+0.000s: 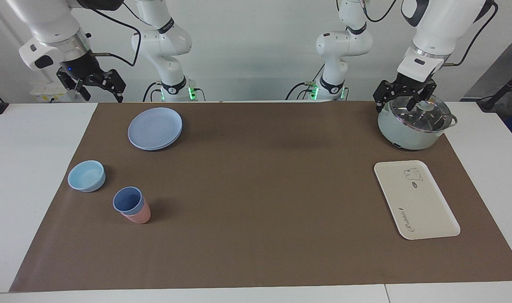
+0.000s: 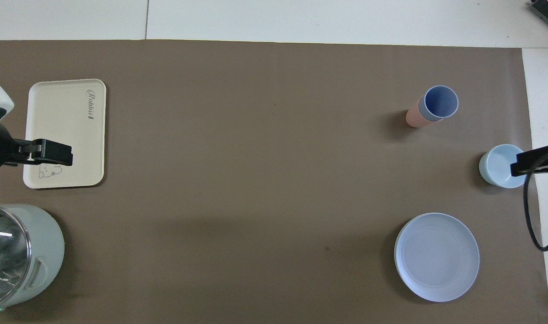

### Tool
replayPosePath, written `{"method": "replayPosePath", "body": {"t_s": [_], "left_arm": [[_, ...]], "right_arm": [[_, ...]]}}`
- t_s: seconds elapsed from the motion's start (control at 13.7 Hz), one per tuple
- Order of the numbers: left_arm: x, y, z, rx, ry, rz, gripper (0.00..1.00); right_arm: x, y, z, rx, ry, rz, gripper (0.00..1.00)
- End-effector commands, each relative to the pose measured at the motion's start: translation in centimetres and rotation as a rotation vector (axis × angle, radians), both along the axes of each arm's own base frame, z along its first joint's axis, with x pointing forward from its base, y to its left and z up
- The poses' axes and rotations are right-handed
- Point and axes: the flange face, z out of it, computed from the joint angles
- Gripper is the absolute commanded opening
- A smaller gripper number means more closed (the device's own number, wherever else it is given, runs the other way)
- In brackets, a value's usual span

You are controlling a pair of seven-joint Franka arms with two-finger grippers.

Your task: Place cup on tray

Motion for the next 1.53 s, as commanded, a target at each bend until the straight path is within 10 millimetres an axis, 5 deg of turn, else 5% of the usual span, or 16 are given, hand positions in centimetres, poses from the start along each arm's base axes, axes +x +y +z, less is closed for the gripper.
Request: {"method": "replayPosePath", "body": {"t_s": [0.0, 0.51, 0.88, 1.17, 1.46], "left_arm": [[-0.6, 0.1, 0.1, -0.006, 0.003, -0.012, 1.00], [-0.6, 0.1, 0.2, -0.006, -0.001, -0.007, 1.00], [-0.6, 0.1, 0.1, -0.006, 0.002, -0.001, 1.00], [-0.6, 0.2, 0.2, -0.006, 0.000, -0.009, 1.00], [-0.6, 0.4, 0.2, -0.006, -0.001, -0.002, 1.00]], "right_arm": [[-0.5, 0.0, 0.1, -0.020, 0.001, -0.018, 1.00], [0.2, -0.5, -1.2, -0.006, -0.076, 0.019, 1.00], [1.4, -5.4, -7.6, 0.007, -0.233, 0.448, 1.00], [1.7, -9.2, -13.2, 0.093, -0.370, 0.598, 1.00], [5.7, -10.8, -23.4, 0.213, -0.580, 0.677, 1.00]]}}
